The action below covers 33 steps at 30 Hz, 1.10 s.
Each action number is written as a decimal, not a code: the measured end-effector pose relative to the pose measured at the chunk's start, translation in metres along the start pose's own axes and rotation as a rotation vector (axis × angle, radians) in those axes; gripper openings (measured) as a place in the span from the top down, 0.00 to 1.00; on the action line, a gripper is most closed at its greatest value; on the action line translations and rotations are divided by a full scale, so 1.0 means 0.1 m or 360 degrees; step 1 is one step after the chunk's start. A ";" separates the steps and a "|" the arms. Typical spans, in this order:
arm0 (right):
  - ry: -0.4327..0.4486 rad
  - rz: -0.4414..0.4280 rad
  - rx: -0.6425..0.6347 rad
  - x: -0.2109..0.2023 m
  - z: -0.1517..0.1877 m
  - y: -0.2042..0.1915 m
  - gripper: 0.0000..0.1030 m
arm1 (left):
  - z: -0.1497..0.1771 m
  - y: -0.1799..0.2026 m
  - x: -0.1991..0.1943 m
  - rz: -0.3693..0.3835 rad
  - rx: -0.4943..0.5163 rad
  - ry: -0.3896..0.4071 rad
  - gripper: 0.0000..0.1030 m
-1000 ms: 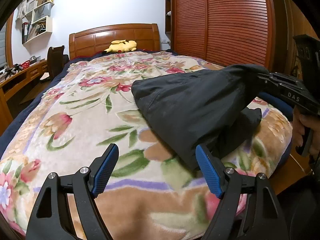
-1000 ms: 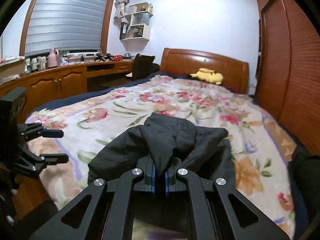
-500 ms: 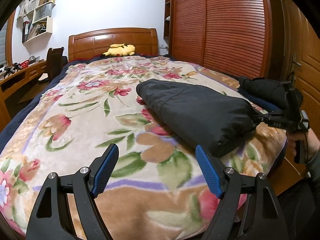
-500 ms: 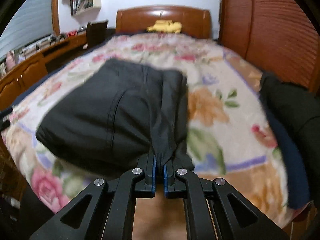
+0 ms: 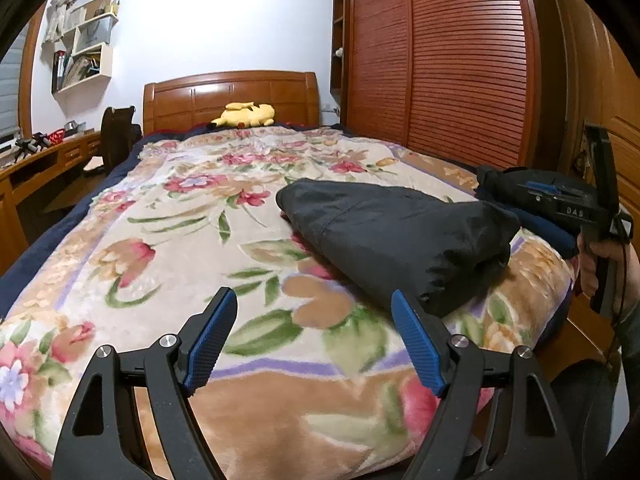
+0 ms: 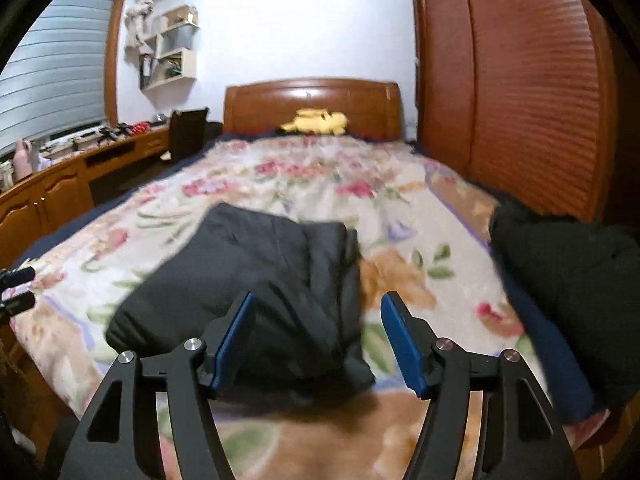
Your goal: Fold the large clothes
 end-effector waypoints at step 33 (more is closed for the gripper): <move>-0.0724 -0.0285 -0.0154 2.05 -0.38 -0.70 0.36 | -0.16 -0.09 1.09 0.0140 -0.0064 -0.0108 0.05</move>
Point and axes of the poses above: each gripper's, at about its wrist camera, not at the fingertips, and x roughly the way its jaws point, y to its right, z to its underside, the point moved 6 cm from there along x, roughly the way its jaws point, and after that the axes turned 8 degrees about z, right-handed, at the moved point
